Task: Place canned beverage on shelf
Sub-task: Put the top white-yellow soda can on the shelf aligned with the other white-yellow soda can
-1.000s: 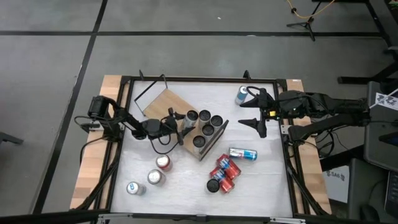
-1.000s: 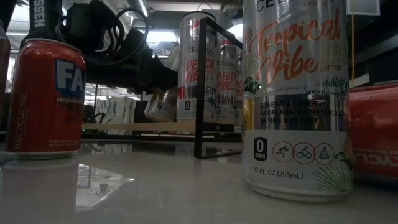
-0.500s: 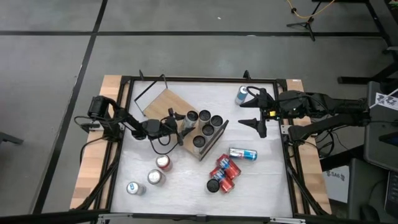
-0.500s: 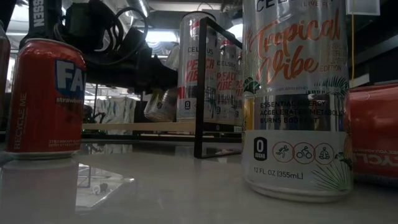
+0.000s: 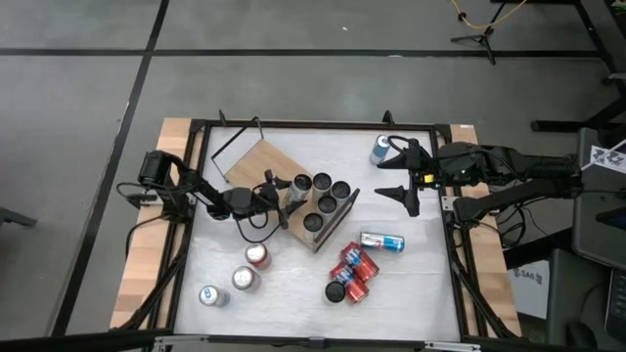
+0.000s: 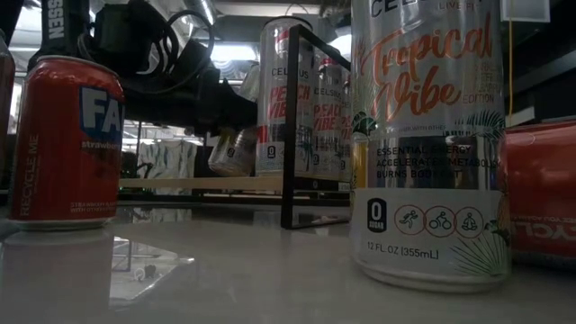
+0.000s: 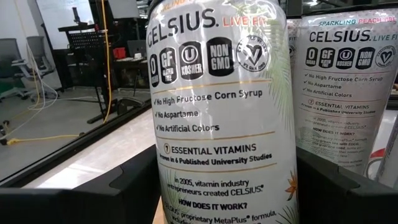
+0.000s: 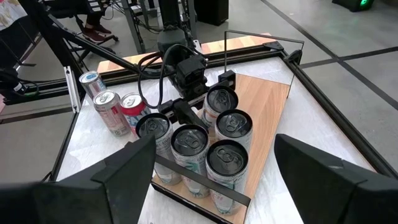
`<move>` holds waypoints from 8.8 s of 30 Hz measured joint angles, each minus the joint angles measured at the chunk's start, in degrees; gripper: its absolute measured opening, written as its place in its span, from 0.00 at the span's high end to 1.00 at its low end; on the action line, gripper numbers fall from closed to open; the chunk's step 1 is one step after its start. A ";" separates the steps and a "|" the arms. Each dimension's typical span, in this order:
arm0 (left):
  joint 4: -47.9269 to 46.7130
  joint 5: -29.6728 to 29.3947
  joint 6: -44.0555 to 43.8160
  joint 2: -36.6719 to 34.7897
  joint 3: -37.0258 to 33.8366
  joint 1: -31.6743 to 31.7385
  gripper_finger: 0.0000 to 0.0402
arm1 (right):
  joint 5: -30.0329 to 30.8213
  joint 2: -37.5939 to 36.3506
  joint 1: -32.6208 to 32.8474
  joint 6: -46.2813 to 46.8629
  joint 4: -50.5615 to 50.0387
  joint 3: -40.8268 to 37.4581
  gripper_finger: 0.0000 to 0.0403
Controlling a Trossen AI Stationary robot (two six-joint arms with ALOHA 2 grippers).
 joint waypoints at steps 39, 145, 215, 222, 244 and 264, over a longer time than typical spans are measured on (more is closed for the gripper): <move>0.02 0.17 -0.07 0.00 0.00 0.02 0.15 | 0.09 0.00 0.00 -0.11 0.00 0.00 0.20; 3.74 -0.50 1.44 3.32 0.59 6.97 0.27 | 1.16 0.00 0.00 -1.73 0.00 0.00 0.20; -2.89 3.47 -4.00 -22.50 3.76 5.32 0.27 | 0.39 0.02 0.00 -1.75 -0.19 0.02 0.20; -19.30 8.91 -4.66 -22.58 14.44 3.98 0.27 | 0.37 0.02 0.00 -1.73 -0.48 0.02 0.20; -113.26 9.49 -10.11 -22.51 57.55 3.90 0.27 | 0.33 2.02 0.00 -1.75 -0.92 0.07 0.20; -134.61 6.56 -25.91 -22.36 58.95 3.93 0.27 | 4.53 4.35 0.00 -1.69 -0.35 0.04 0.20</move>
